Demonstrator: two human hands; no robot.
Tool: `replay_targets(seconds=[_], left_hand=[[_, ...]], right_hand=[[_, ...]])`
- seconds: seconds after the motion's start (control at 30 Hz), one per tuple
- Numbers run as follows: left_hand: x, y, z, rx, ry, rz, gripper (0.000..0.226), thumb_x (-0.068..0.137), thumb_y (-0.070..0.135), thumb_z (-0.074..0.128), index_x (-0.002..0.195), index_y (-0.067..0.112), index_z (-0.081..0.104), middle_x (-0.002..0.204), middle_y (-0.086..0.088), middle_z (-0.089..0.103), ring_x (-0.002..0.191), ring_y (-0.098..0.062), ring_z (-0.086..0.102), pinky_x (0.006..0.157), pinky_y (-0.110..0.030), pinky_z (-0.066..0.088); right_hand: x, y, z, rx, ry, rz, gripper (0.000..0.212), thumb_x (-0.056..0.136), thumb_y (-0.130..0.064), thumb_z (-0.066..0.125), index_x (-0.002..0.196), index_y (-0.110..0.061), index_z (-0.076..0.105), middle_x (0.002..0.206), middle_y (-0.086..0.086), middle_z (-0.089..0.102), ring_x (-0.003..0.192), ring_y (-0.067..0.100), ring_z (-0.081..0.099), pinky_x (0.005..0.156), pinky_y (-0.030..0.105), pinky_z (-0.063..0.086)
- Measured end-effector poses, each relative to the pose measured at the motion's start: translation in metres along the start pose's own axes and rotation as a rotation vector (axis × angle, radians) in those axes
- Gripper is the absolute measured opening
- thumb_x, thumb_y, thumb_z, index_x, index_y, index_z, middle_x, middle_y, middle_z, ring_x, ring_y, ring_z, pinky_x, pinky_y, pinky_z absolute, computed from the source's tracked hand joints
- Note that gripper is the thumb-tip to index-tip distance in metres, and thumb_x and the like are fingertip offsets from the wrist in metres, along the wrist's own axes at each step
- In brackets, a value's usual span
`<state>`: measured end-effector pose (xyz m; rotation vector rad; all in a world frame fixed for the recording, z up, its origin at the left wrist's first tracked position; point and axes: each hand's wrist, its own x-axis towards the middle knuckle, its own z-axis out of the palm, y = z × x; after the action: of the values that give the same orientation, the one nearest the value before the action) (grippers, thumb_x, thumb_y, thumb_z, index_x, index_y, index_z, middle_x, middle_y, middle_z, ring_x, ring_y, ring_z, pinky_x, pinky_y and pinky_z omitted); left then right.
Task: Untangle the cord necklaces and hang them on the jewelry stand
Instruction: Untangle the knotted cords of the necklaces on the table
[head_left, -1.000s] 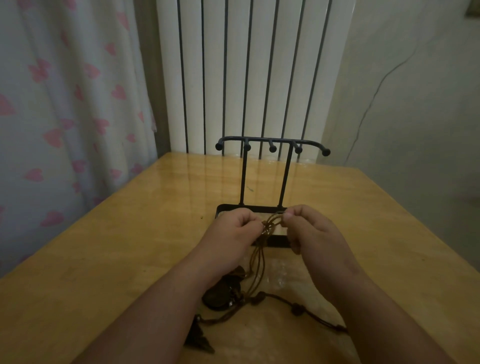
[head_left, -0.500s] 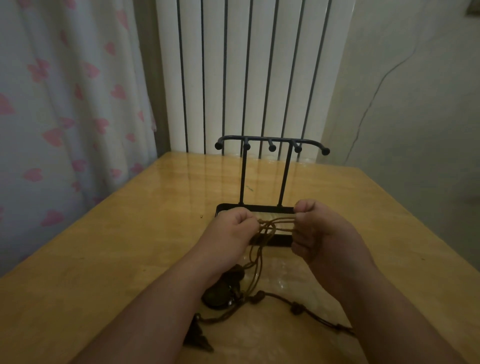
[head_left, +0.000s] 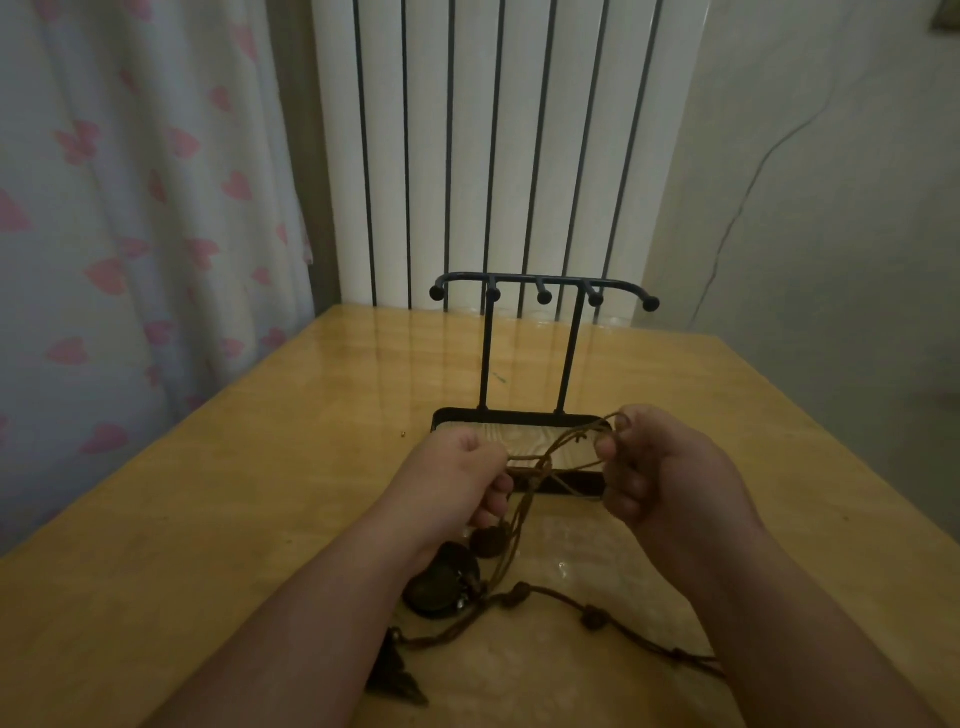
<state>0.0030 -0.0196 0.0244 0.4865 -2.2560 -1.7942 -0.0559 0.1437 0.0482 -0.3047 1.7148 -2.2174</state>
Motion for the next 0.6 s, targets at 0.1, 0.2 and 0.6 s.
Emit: replay_targets(seconds=[0.1, 0.2, 0.6], left_hand=[[0.000, 0.001, 0.000, -0.016, 0.009, -0.006, 0.020, 0.095, 0.017, 0.049, 0.080, 0.013, 0.064, 0.083, -0.011, 0.070, 0.071, -0.022, 0.064, 0.063, -0.031, 0.049], [0.001, 0.001, -0.001, -0.102, 0.016, -0.008, 0.018, 0.093, 0.016, 0.052, 0.083, 0.013, 0.067, 0.083, -0.009, 0.073, 0.067, -0.017, 0.064, 0.059, -0.028, 0.048], [0.005, -0.002, -0.002, -0.311, 0.024, -0.084, 0.013, 0.088, 0.004, 0.055, 0.091, 0.015, 0.062, 0.076, -0.006, 0.060, 0.055, -0.011, 0.049, 0.049, -0.024, 0.039]], right_hand=[[0.000, 0.002, 0.002, -0.175, 0.040, 0.022, 0.013, 0.089, -0.014, 0.049, 0.083, -0.010, 0.059, 0.059, 0.000, 0.039, 0.052, 0.015, 0.029, 0.051, 0.031, 0.023], [-0.003, 0.002, 0.004, -0.512, 0.036, -0.036, 0.015, 0.089, -0.034, 0.062, 0.086, -0.022, 0.069, 0.065, -0.008, 0.055, 0.063, 0.011, 0.049, 0.058, 0.027, 0.035], [0.001, 0.000, 0.012, -0.462, 0.035, 0.062, 0.026, 0.094, -0.016, 0.050, 0.073, -0.004, 0.058, 0.064, 0.005, 0.045, 0.058, 0.019, 0.036, 0.057, 0.035, 0.031]])
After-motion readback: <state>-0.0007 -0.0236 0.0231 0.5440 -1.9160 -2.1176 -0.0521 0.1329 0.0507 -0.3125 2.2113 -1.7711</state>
